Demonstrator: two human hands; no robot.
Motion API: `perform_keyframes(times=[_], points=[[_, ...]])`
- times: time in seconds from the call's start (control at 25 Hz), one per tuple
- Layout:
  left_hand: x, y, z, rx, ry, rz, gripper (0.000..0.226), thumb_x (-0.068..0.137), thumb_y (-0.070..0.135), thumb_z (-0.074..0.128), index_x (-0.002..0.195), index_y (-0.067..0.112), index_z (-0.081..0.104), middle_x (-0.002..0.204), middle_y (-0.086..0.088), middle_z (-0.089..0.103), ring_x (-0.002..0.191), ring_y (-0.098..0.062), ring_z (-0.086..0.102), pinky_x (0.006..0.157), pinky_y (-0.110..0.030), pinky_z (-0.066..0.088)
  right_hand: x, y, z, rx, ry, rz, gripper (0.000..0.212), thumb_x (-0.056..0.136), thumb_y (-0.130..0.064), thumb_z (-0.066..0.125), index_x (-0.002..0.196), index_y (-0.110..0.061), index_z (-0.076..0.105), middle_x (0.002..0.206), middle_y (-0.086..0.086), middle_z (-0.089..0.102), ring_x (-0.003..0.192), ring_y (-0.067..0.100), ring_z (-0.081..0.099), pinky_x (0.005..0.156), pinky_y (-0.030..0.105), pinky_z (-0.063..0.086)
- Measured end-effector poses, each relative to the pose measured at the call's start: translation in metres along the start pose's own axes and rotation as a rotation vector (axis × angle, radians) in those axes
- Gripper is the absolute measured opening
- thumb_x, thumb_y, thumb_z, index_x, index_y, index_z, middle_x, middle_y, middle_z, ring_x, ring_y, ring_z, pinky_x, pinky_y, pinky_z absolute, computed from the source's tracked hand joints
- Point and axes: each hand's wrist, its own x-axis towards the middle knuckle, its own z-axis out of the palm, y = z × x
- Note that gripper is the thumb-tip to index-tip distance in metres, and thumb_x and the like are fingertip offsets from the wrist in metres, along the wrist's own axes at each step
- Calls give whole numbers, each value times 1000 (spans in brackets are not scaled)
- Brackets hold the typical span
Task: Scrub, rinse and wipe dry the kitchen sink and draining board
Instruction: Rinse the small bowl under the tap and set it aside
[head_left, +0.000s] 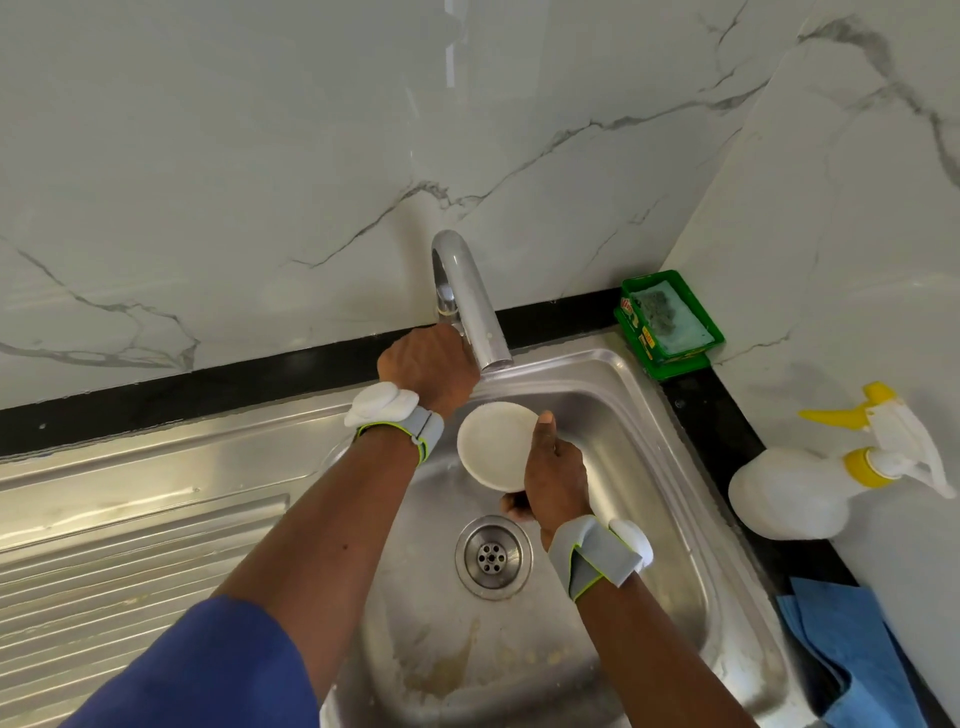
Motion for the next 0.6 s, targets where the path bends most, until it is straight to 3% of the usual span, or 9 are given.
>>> perform_keyframes(times=[0.36, 0.48, 0.6], points=[[-14, 0, 1, -125, 25, -48, 26, 99, 32, 61, 104, 9, 72, 103, -14, 73, 101, -40, 68, 87, -44, 54, 57, -39, -6, 340, -107, 257, 73, 102, -65, 22, 122, -3, 55, 72, 17, 63, 30, 14, 52, 32, 17, 40], [-17, 1, 5, -154, 59, -74, 28, 99, 35, 60, 101, 10, 72, 100, -14, 73, 98, -40, 68, 83, -43, 53, 69, -32, -26, 513, -113, 291, 74, 103, -63, 19, 107, -2, 59, 60, 16, 68, 31, 12, 50, 33, 14, 39], [-29, -5, 14, -31, 86, -32, 36, 102, 41, 53, 98, 11, 72, 98, -14, 73, 95, -39, 68, 70, -36, 44, 70, -21, -54, 693, -104, 327, 67, 104, -56, 20, 96, -3, 60, 57, 14, 68, 32, 11, 52, 34, 13, 40]])
